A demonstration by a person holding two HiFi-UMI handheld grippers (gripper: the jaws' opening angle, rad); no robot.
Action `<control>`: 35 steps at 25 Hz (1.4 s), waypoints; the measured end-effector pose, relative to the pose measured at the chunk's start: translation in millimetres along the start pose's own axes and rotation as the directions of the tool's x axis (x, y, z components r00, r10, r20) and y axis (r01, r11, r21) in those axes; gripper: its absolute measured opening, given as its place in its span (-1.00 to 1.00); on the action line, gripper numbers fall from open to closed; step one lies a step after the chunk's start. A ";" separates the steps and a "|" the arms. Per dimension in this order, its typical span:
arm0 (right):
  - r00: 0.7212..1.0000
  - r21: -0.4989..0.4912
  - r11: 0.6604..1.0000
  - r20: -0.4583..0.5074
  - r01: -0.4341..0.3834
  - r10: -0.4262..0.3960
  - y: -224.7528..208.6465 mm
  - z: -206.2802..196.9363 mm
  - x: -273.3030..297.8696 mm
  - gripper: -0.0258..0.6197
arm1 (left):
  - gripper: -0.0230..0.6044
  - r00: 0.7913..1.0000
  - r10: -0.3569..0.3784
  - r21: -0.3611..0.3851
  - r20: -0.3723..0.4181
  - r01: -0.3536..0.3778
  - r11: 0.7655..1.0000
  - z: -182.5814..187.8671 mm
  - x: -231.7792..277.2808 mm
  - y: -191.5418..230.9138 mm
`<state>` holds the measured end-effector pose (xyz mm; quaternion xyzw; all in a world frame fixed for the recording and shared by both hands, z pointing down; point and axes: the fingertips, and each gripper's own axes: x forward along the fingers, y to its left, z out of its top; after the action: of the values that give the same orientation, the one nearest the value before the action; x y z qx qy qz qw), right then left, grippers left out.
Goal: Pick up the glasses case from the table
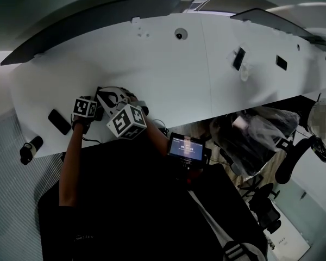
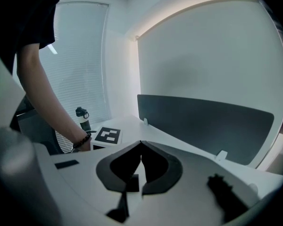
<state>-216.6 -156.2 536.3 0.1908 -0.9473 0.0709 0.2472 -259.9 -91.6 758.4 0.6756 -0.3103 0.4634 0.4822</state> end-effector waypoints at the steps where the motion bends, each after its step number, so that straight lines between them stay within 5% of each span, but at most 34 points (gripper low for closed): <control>1: 1.000 0.002 1.000 0.000 0.002 -0.002 -0.9 -0.6 0.1 -0.90 | 0.28 1.000 0.008 0.004 -0.008 -0.008 1.000 -0.3 0.6 0.0; 7: 1.000 0.010 1.000 -0.003 0.002 -0.002 -0.5 -3.5 0.6 -0.90 | 0.31 0.997 0.076 0.027 0.007 -0.076 0.997 -1.0 4.6 -1.4; 12: 1.000 0.005 1.000 -0.007 -0.014 0.014 4.4 -3.0 0.7 -0.90 | 0.33 0.975 0.215 0.092 0.047 -0.219 0.971 13.0 -1.1 11.6; 16: 1.000 0.013 1.000 -0.008 -0.013 0.013 5.4 -5.4 1.6 -0.90 | 0.34 0.976 0.214 0.103 0.047 -0.218 0.970 16.4 7.8 2.4; 20: 1.000 0.006 1.000 -0.013 -0.016 0.016 7.1 -6.7 0.8 -0.90 | 0.34 0.969 0.235 0.067 -0.081 -0.230 0.971 -11.9 24.2 3.3; 25: 1.000 0.004 1.000 -0.011 -0.011 0.011 5.6 -6.4 0.5 -0.90 | 0.35 0.956 0.260 0.071 -0.134 -0.253 0.965 -9.3 22.4 2.1; 32: 1.000 0.003 1.000 -0.009 -0.007 0.007 5.8 -5.4 -1.2 -0.90 | 0.35 0.958 0.271 0.081 -0.095 -0.264 0.961 -7.0 19.6 1.7; 35: 1.000 -0.003 1.000 -0.006 -0.001 0.001 5.4 -3.6 -3.6 -0.90 | 0.19 0.957 0.282 0.108 -0.070 -0.273 0.956 -5.1 17.5 -3.5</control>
<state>-214.3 -149.2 537.4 0.1897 -0.9468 0.0701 0.2502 -252.0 -85.1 773.8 0.6278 -0.3584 0.5693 0.3915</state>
